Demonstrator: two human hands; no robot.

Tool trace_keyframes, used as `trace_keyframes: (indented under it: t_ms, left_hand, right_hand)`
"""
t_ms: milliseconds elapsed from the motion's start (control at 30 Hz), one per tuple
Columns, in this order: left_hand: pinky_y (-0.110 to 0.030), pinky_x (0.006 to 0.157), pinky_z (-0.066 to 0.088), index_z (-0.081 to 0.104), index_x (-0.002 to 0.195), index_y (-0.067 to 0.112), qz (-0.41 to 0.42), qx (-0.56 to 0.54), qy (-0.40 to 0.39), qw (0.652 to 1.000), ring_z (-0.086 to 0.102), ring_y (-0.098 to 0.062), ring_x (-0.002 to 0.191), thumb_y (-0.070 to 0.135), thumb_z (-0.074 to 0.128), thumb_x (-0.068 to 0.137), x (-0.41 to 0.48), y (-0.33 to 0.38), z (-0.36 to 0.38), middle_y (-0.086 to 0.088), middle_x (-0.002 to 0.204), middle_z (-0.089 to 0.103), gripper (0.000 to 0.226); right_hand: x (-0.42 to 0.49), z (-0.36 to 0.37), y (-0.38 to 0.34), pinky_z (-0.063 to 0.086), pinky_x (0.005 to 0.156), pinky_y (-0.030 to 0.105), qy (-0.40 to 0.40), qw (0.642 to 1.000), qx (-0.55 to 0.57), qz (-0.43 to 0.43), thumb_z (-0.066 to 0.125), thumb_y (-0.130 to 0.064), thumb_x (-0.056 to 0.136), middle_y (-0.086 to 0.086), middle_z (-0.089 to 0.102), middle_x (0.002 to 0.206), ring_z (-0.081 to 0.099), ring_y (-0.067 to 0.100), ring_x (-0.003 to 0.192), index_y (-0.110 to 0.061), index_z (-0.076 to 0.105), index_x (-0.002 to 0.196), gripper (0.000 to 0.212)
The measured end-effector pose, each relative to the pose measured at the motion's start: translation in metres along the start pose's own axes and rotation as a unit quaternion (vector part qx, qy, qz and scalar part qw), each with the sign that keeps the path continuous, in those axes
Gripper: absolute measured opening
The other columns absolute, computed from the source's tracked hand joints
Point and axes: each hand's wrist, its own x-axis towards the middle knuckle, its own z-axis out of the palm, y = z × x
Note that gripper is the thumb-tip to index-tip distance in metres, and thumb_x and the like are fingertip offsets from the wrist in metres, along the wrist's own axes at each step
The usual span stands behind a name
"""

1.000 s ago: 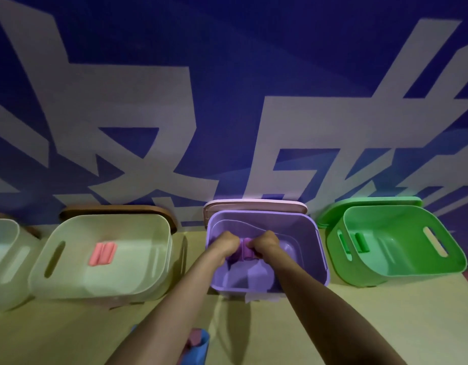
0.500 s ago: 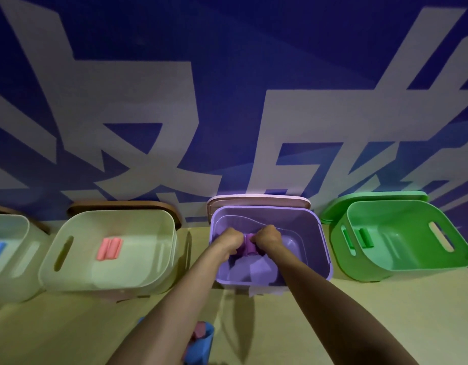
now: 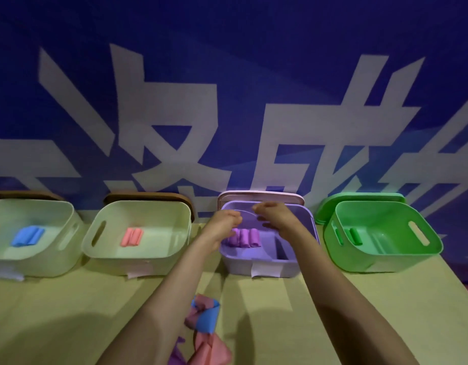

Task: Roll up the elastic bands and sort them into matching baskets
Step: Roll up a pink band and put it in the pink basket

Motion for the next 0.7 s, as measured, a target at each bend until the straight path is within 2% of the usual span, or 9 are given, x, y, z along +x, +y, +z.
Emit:
trace_keyframes:
  t_ms: [67, 100, 200, 300, 367, 467, 567, 633, 700]
  left_hand:
    - [-0.024, 0.076, 0.047, 0.062, 0.106, 0.009, 0.071, -0.037, 0.021, 0.997, 0.056, -0.021, 0.099, 0.002, 0.054, 0.092, -0.032, 0.003, -0.015, -0.007, 0.103, 0.061, 0.017]
    - [-0.026, 0.079, 0.049, 0.063, 0.108, 0.009, 0.103, -0.061, 0.032, 0.992, 0.059, -0.023, 0.102, 0.003, 0.056, 0.092, -0.048, 0.001, -0.022, -0.008, 0.107, 0.063, 0.018]
    - [-0.026, 0.079, 0.051, 0.065, 0.093, 0.013, 0.158, -0.113, 0.084, 0.977, 0.062, -0.02, 0.092, 0.001, 0.057, 0.091, -0.095, -0.014, -0.045, -0.007, 0.096, 0.067, 0.016]
    - [-0.028, 0.078, 0.05, 0.066, 0.086, 0.016, 0.181, -0.129, 0.127, 0.967, 0.061, -0.019, 0.082, -0.001, 0.057, 0.09, -0.126, -0.04, -0.064, -0.003, 0.084, 0.067, 0.02]
    - [-0.024, 0.074, 0.05, 0.065, 0.085, 0.016, 0.179, -0.127, 0.142, 0.965, 0.06, -0.016, 0.078, -0.003, 0.057, 0.09, -0.136, -0.066, -0.076, -0.002, 0.081, 0.066, 0.021]
    - [-0.02, 0.074, 0.05, 0.065, 0.085, 0.02, 0.16, -0.093, 0.172, 0.968, 0.061, -0.014, 0.083, -0.002, 0.06, 0.088, -0.139, -0.114, -0.092, 0.002, 0.084, 0.068, 0.022]
    - [-0.018, 0.077, 0.048, 0.064, 0.085, 0.025, 0.144, -0.052, 0.193, 0.969, 0.063, -0.011, 0.088, -0.002, 0.063, 0.086, -0.137, -0.161, -0.096, 0.007, 0.089, 0.068, 0.027]
    - [-0.021, 0.087, 0.044, 0.064, 0.089, 0.028, 0.164, 0.031, 0.221, 0.961, 0.06, -0.013, 0.099, -0.001, 0.068, 0.081, -0.135, -0.19, -0.095, 0.009, 0.099, 0.064, 0.03]
    - [-0.021, 0.098, 0.034, 0.065, 0.104, 0.02, 0.18, 0.142, 0.258, 0.939, 0.048, -0.016, 0.113, 0.001, 0.074, 0.075, -0.13, -0.215, -0.092, 0.004, 0.113, 0.055, 0.036]
  right_hand:
    - [-0.034, 0.005, -0.017, 0.046, 0.074, 0.026, -0.001, 0.997, 0.025, -0.078, 0.062, -0.015, 0.091, 0.006, 0.064, 0.095, 0.057, 0.018, 0.091, -0.009, 0.064, 0.106, 0.017]
    - [-0.052, 0.01, -0.022, 0.048, 0.075, 0.025, -0.005, 0.993, 0.032, -0.117, 0.063, -0.014, 0.091, 0.003, 0.065, 0.095, 0.058, 0.016, 0.091, -0.011, 0.065, 0.106, 0.016]
    - [-0.101, 0.031, -0.024, 0.051, 0.079, 0.023, -0.029, 0.98, 0.062, -0.186, 0.063, -0.008, 0.089, -0.002, 0.067, 0.093, 0.06, 0.008, 0.086, -0.015, 0.067, 0.102, 0.015]
    - [-0.13, 0.06, -0.005, 0.049, 0.082, 0.023, -0.047, 0.976, 0.083, -0.196, 0.065, -0.006, 0.087, 0.003, 0.067, 0.094, 0.061, 0.009, 0.086, -0.01, 0.066, 0.103, 0.017]
    - [-0.138, 0.082, 0.015, 0.049, 0.08, 0.017, -0.058, 0.976, 0.081, -0.192, 0.066, -0.006, 0.086, 0.002, 0.068, 0.095, 0.062, 0.003, 0.083, -0.01, 0.066, 0.102, 0.016]
    - [-0.142, 0.111, 0.055, 0.047, 0.076, 0.011, -0.065, 0.98, 0.057, -0.181, 0.066, -0.005, 0.086, 0.0, 0.068, 0.097, 0.063, -0.003, 0.082, -0.01, 0.064, 0.102, 0.017]
    - [-0.137, 0.132, 0.105, 0.047, 0.079, 0.012, -0.061, 0.984, 0.007, -0.17, 0.068, -0.009, 0.086, -0.002, 0.067, 0.107, 0.062, 0.009, 0.099, -0.017, 0.064, 0.104, 0.021]
    - [-0.131, 0.141, 0.136, 0.043, 0.086, 0.01, -0.043, 0.982, -0.067, -0.173, 0.069, -0.014, 0.085, -0.006, 0.062, 0.116, 0.056, 0.009, 0.109, -0.025, 0.061, 0.112, 0.03]
    - [-0.125, 0.148, 0.163, 0.034, 0.091, 0.004, -0.015, 0.968, -0.141, -0.207, 0.072, -0.019, 0.083, -0.008, 0.054, 0.12, 0.05, 0.006, 0.112, -0.023, 0.056, 0.123, 0.044]
